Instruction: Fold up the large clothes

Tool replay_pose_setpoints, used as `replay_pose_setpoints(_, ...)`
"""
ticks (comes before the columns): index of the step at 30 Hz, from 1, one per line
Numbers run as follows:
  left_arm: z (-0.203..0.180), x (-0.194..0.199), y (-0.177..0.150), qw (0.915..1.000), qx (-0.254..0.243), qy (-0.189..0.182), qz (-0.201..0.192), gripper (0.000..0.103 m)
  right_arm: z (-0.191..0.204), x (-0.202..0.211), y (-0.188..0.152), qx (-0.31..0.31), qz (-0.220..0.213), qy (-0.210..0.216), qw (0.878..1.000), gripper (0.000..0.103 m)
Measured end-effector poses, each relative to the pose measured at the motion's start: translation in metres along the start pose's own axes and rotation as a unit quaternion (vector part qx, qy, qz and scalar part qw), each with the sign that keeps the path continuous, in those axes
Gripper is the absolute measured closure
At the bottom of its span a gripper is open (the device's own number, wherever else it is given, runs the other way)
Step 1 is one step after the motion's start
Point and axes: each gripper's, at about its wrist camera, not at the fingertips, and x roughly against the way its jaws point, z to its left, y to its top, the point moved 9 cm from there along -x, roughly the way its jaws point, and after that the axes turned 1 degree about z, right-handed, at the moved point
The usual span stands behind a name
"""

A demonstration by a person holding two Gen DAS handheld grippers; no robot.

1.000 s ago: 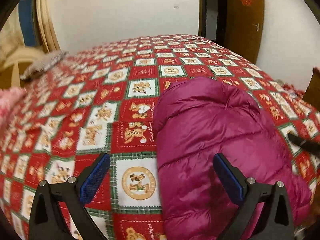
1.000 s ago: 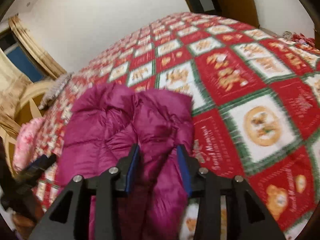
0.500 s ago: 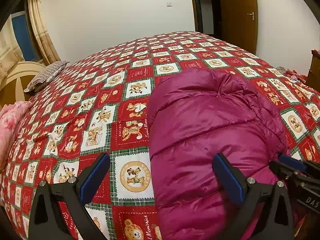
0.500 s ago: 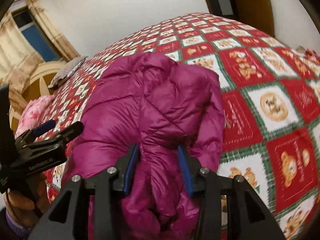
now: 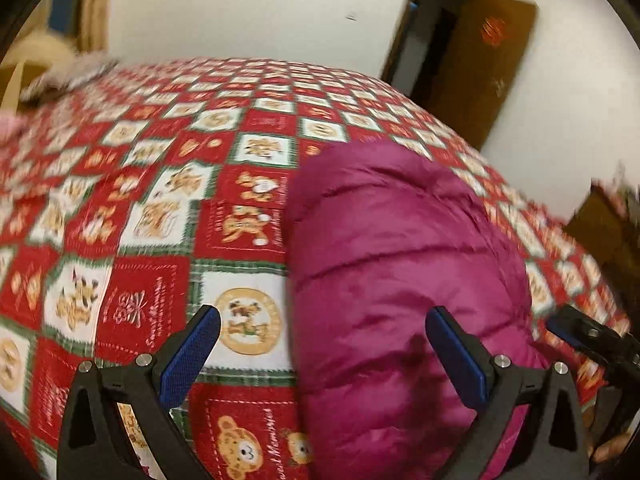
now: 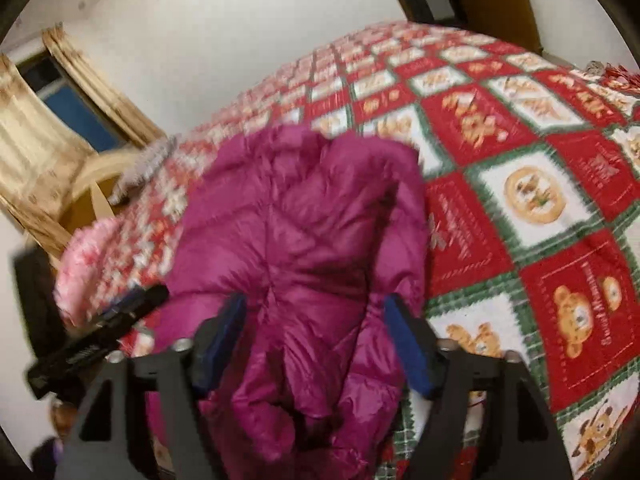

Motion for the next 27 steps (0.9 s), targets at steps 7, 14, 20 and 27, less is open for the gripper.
replay_pose_setpoints(7,0.013,-0.013,0.013,0.9962,0.076,-0.036,0.023,0.001,-0.02,0.022,0.027,-0.044,-0.037,0.019,0.998,0.008)
replay_pose_setpoints(14,0.001,-0.03,0.015,0.999,0.014,-0.001,0.042,0.001,-0.018,0.009,0.026,-0.007,-0.022,-0.011,1.0,0.008)
replay_pose_setpoints(20,-0.005,-0.047,0.021,0.9988,-0.007,0.01,0.048,0.001,-0.025,-0.012,0.024,-0.004,0.009,-0.019,1.0,0.008)
replay_pose_setpoints(27,-0.016,-0.061,0.024,0.9984,-0.017,0.016,0.051,0.001,-0.029,-0.045,0.027,0.01,0.041,-0.023,0.999,0.008)
